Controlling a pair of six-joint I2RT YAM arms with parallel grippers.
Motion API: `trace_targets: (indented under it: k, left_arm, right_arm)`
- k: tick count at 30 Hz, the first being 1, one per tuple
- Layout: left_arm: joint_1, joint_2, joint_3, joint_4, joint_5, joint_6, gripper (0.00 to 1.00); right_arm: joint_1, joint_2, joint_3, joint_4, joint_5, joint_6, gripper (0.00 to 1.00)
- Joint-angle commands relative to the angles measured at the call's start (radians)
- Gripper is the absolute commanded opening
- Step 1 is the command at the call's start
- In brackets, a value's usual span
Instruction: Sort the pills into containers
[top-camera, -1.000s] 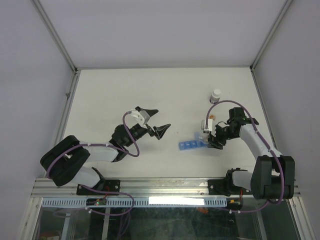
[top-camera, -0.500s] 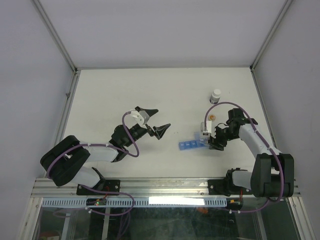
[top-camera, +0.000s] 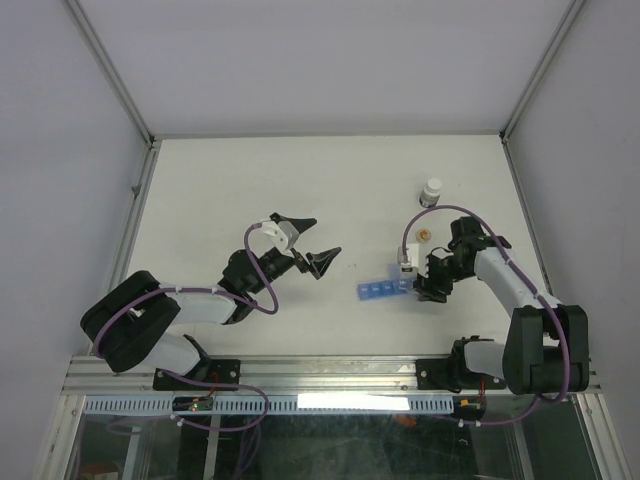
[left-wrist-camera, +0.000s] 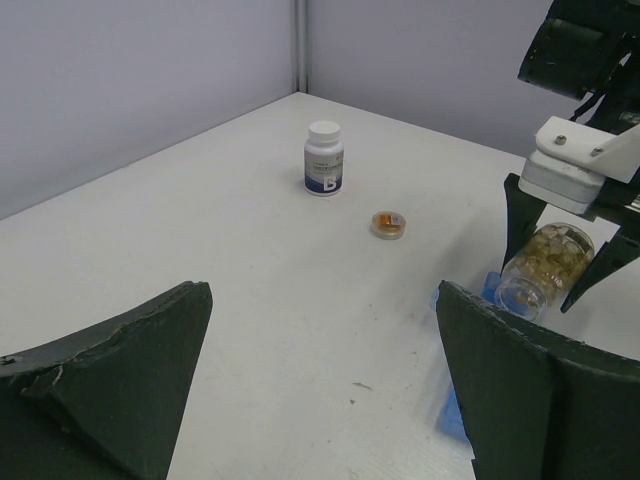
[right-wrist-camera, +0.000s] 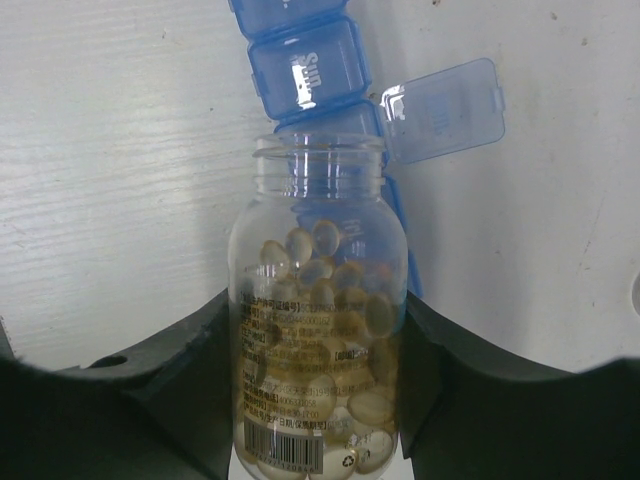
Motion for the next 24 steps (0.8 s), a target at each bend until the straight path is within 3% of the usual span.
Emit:
trace_targets:
  k: [1, 24]
  left_arm:
    - [0.009, 0.001, -0.003, 0.065, 0.015, 0.019, 0.99]
    - [0.009, 0.003, -0.003, 0.066, 0.023, 0.020, 0.99]
  right_arm:
    - [0.023, -0.023, 0.009, 0.012, 0.021, 0.040, 0.01]
    - [0.086, -0.052, 0.027, 0.038, 0.114, 0.166, 0.01]
